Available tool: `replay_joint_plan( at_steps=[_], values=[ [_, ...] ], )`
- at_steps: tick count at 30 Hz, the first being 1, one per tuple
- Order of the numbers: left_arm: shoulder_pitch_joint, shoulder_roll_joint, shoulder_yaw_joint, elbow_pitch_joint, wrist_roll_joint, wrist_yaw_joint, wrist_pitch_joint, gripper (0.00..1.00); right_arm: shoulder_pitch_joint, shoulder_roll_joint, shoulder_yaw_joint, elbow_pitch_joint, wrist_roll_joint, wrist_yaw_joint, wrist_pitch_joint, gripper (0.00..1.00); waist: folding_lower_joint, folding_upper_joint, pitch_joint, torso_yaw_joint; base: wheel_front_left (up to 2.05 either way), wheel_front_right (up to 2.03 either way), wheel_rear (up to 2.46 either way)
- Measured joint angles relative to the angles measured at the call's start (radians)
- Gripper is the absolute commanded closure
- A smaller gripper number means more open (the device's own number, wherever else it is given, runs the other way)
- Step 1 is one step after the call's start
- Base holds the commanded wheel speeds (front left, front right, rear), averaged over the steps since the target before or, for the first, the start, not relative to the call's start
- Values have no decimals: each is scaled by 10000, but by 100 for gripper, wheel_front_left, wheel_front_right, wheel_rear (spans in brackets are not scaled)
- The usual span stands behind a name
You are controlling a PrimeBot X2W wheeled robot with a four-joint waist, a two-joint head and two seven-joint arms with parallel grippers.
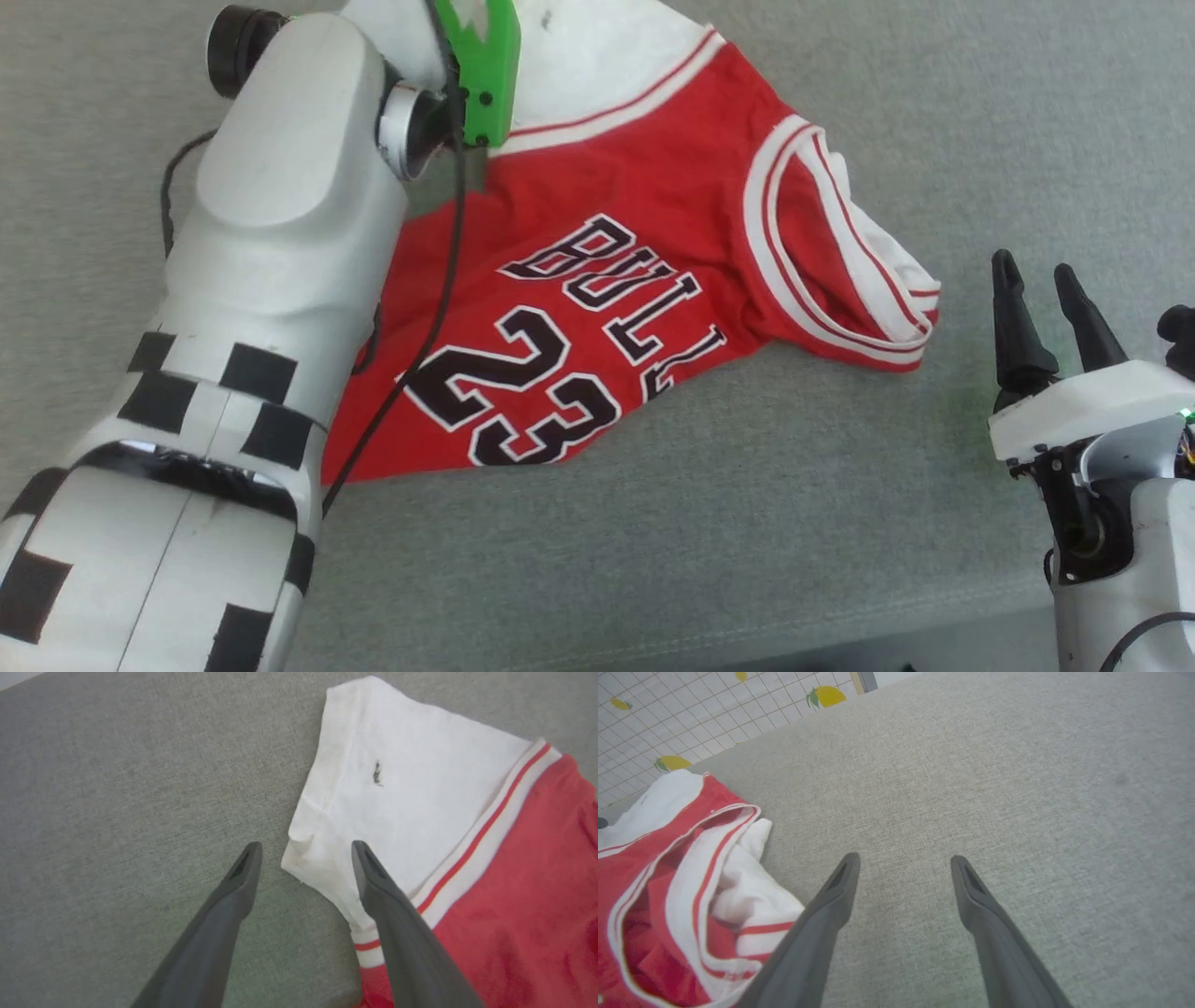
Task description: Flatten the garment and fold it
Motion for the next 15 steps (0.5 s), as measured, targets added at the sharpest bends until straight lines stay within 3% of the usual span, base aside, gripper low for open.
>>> replay_joint_plan(
  at_steps=[7,8,9,10,15],
  values=[
    [-508,54,-709,366,560,90,1337,0,-181,2,33,224,102,0,-244,0,0,0,644,-388,0,0,0],
    [-569,52,-700,357,545,90,1480,58,-195,2,33,249,102,0,-278,0,-1,0,705,-415,0,0,0],
    [-599,52,-681,336,512,90,1507,90,-207,2,25,268,100,0,-318,0,-2,0,742,-424,0,0,0],
    [-610,52,-683,305,493,84,1513,100,-228,-2,15,291,96,0,-336,0,-1,0,768,-412,0,0,0],
    [-411,-52,-479,73,31,-54,1122,100,-330,-8,-111,445,-56,0,-372,0,-1,0,681,-243,0,0,0]
  ],
)
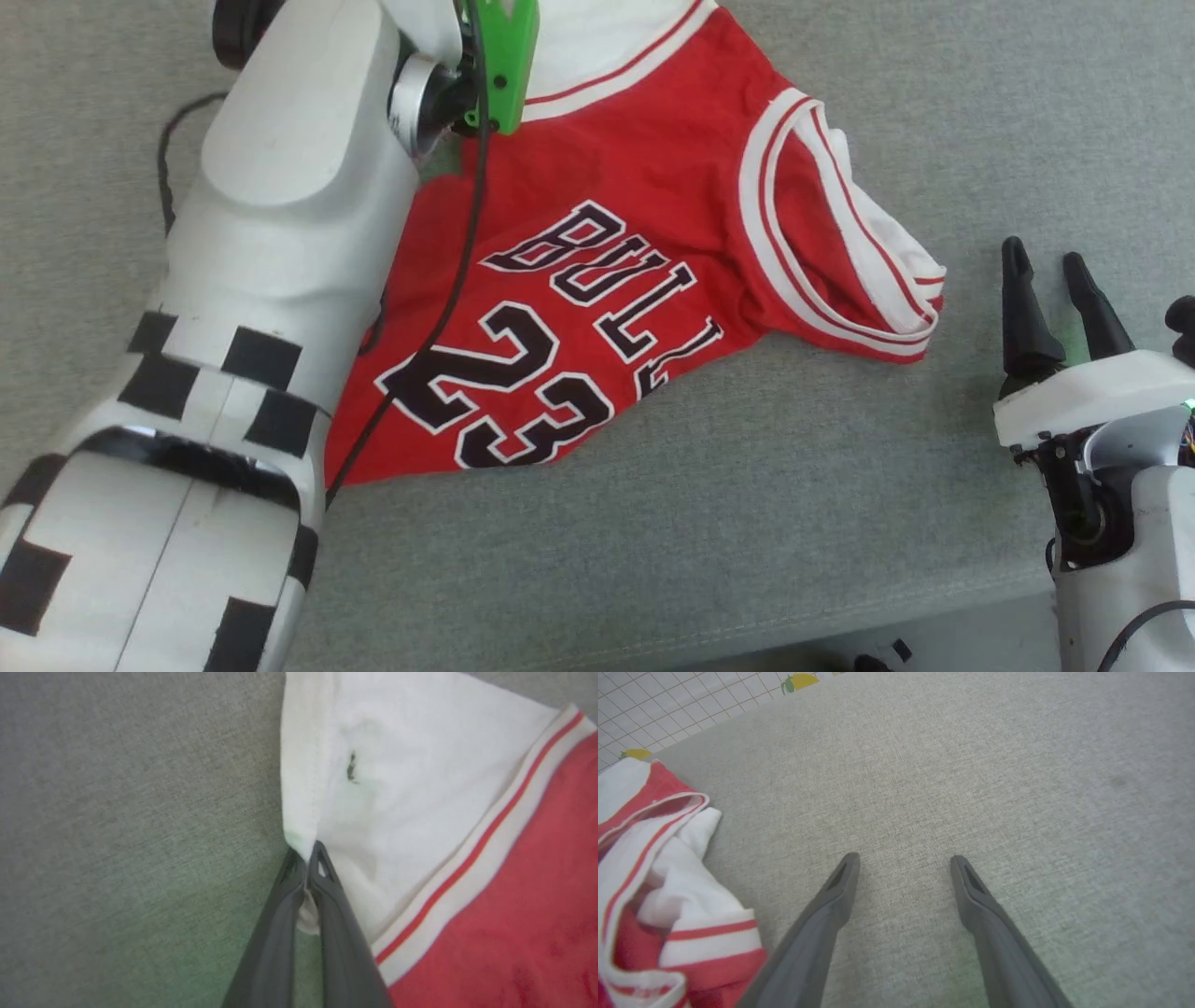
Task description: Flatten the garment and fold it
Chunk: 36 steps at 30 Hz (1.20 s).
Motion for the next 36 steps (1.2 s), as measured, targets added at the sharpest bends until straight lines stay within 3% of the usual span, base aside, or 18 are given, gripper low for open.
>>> replay_joint_plan(
  at_steps=[9,17,25,29,33,34,35,36],
  values=[
    [956,-12,1294,-665,-1390,-111,-1739,100,45,10,-276,4,-612,0,414,0,0,0,-789,779,0,0,0],
    [2838,1011,2518,-1615,-2140,232,-2669,100,507,15,-337,-73,-763,0,786,0,0,-1,-1841,1664,0,0,0],
    [6733,1708,3975,-3313,-3114,1129,-3302,100,912,13,-307,-111,-763,0,1011,0,0,-1,-2868,2374,0,0,0],
    [8813,1630,4669,-4182,-3689,1616,-3417,100,988,15,-238,-215,-763,0,1097,0,0,-1,-3230,2614,0,0,0],
    [10014,1231,4936,-5012,-4067,1808,-3515,100,1047,15,-219,-290,-763,0,1179,0,-1,-1,-3402,2813,0,0,0],
    [10127,1147,4980,-5256,-4105,1808,-3636,12,1048,15,-211,-297,-763,0,1210,0,-1,-1,-3427,2855,0,0,0],
    [10192,1080,5056,-5446,-4151,1781,-3774,0,1050,13,-213,-295,-763,0,1237,0,-1,-1,-3446,2884,0,0,0],
    [10240,1014,5166,-5705,-4274,1701,-4034,0,1057,17,-201,-293,-763,0,1250,0,-1,-1,-3479,2910,0,0,0]
  ],
)
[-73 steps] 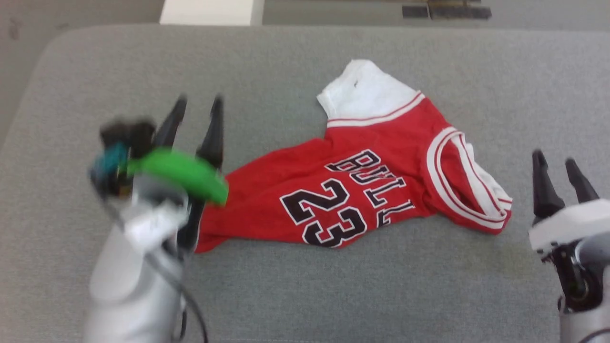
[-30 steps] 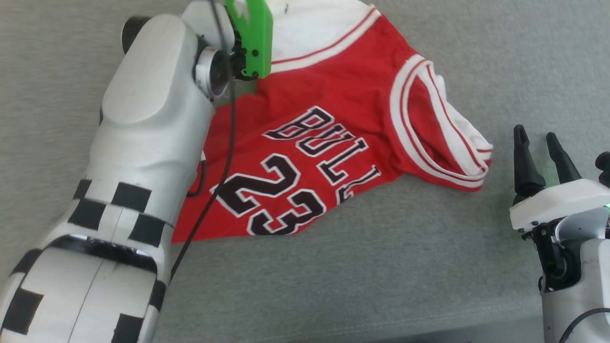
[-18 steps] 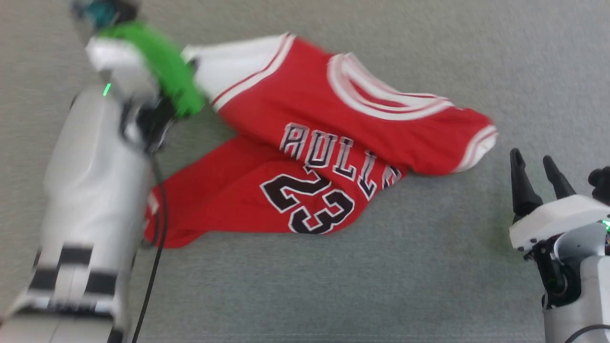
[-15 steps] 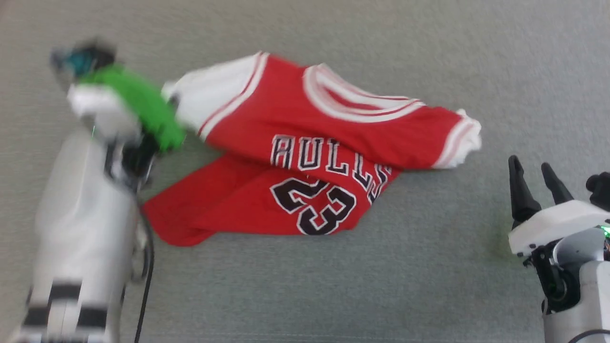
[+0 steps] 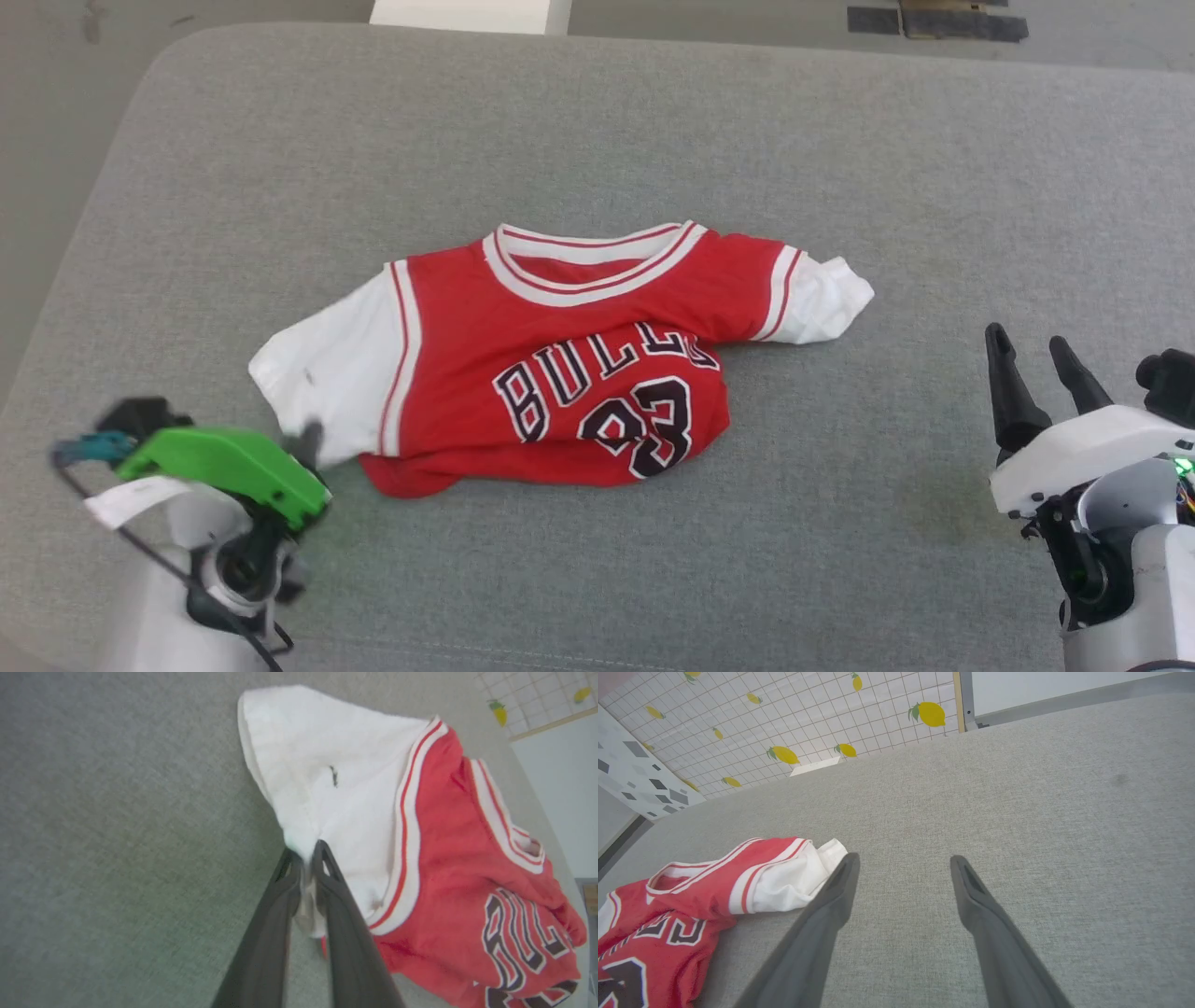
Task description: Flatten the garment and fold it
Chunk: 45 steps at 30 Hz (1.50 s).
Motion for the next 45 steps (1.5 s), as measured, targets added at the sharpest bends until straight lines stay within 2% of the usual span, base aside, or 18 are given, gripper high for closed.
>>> replay_joint_plan(
  at_steps=[4,7,11,13,19,23,30,35,42,43,44,45],
  values=[
    [60,84,426,-1164,188,-531,-1756,0,32,0,73,8,2,0,12,0,0,0,-133,46,0,0,0],
    [271,387,548,-1776,1177,-993,-3582,0,32,-2,161,19,15,0,13,0,0,0,-207,21,0,0,0],
    [887,562,311,-1977,2562,-1112,-5484,0,32,-4,263,4,4,0,290,0,0,0,-225,-12,0,0,0],
    [1067,537,86,-1964,3007,-1110,-5904,0,15,-2,297,-25,-96,0,604,0,0,0,-164,7,0,0,0],
    [1064,445,-318,-1948,3745,-1020,-6347,0,-930,-6,692,-186,-953,0,2353,0,0,0,199,105,0,0,0],
    [941,518,-566,-1931,4201,-1020,-6427,0,-2138,-113,1227,-21,-1764,0,4194,0,0,0,559,178,0,0,0],
    [357,554,-955,-1831,4414,-1037,-6454,0,-3822,-886,2539,627,-2888,0,6696,0,1,0,1274,366,0,0,0],
    [46,554,-1066,-1705,4416,-1118,-6450,0,-4372,-1555,3891,1154,-2872,2,7914,0,0,0,1722,562,0,0,0],
    [-43,554,-1080,-1615,4401,-1120,-6443,0,-4940,-2197,5110,1273,-2130,-2,8587,0,0,0,2070,745,0,0,0],
    [-42,554,-1076,-1595,4399,-1120,-6443,0,-4969,-2240,5168,1275,-2025,-2,8667,45,0,0,2072,744,0,0,0],
    [-42,554,-1074,-1569,4385,-1120,-6443,0,-4990,-2286,5216,1267,-1904,-2,8698,59,0,0,2059,737,0,0,0],
    [-42,554,-1072,-1551,4383,-1120,-6443,0,-5011,-2316,5235,1264,-1787,-2,8677,100,0,0,2039,723,0,0,0]
  ],
)
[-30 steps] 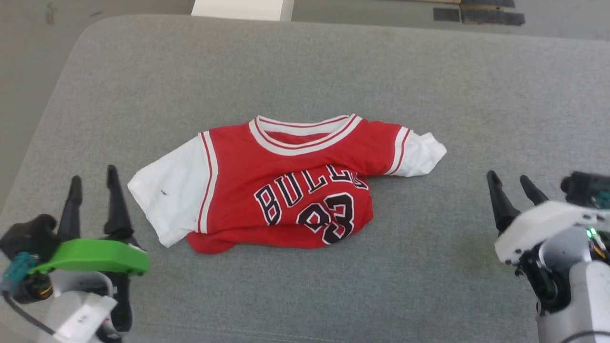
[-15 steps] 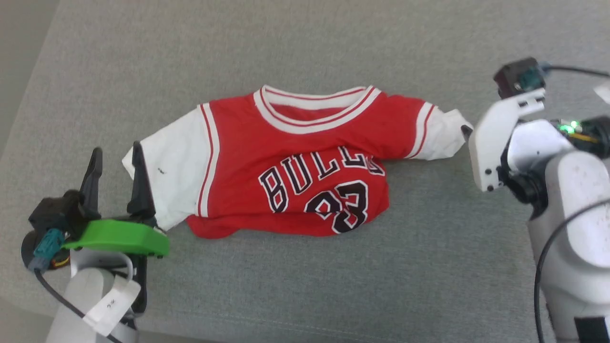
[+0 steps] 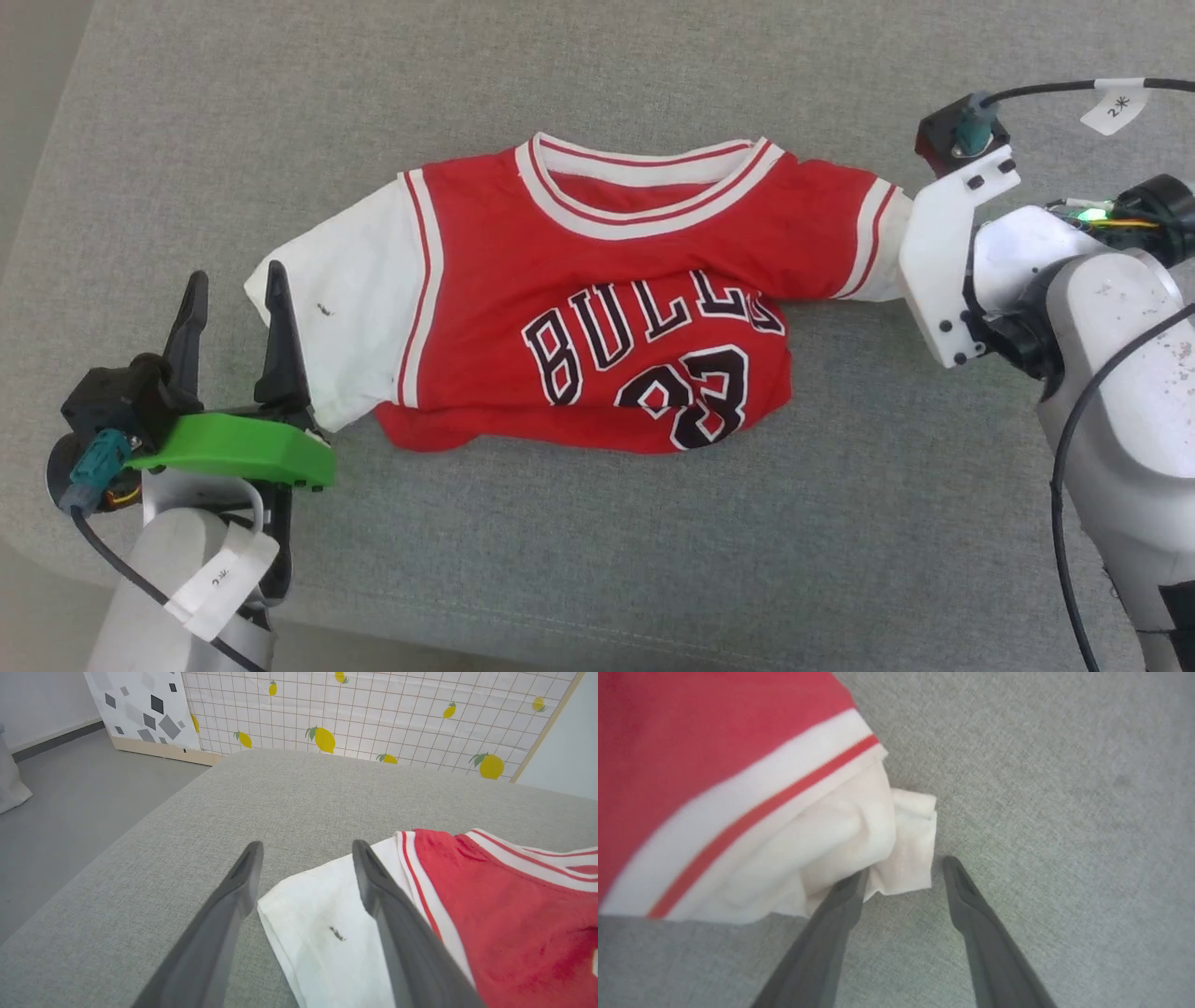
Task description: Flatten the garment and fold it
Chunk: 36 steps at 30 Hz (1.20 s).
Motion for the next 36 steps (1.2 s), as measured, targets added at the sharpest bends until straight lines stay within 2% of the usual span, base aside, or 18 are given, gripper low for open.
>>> replay_joint_plan(
  at_steps=[3,5,10,16,18,21,24,25,29,34,36],
  values=[
    [1,4,2,50,-58,2,-6,0,28,35,-92,-13,284,8,-209,100,0,0,-93,-51,0,0,0],
    [3,25,2,63,-65,0,-4,0,87,123,-575,-23,412,8,-518,100,0,0,-180,-98,0,0,0],
    [13,61,-2,59,-73,0,10,0,271,138,-2706,-529,380,6,-1476,100,0,0,-499,-217,0,0,0],
    [137,109,8,-8,-176,2,82,0,1749,128,-5047,-1446,36,6,-1110,100,0,0,-872,-380,0,0,0],
    [160,107,-4,-38,-221,2,94,0,2545,316,-5850,-1659,-63,6,-759,100,0,0,-957,-434,0,0,0],
    [186,107,-8,-88,-293,2,167,0,3490,796,-6508,-1739,-100,6,-322,100,0,1,-999,-513,0,0,0],
    [202,107,-15,-105,-334,2,180,0,3868,1425,-6924,-1910,-163,6,-514,100,0,0,-1000,-587,0,0,0],
    [203,107,-21,-107,-337,2,184,0,3890,1542,-6972,-1973,-182,6,-713,2,0,0,-1006,-611,0,0,0],
    [209,107,-59,-98,-385,2,270,0,3908,1937,-7352,-2322,6,6,-2031,0,0,0,-1091,-660,0,0,0],
    [281,109,-123,-71,-412,2,343,0,4271,2220,-8061,-3298,623,6,-4533,0,0,0,-1359,-650,0,0,0],
    [376,121,-121,-63,-420,2,357,0,4684,2259,-8222,-3496,828,4,-5170,0,0,0,-1490,-653,0,0,0]
  ],
)
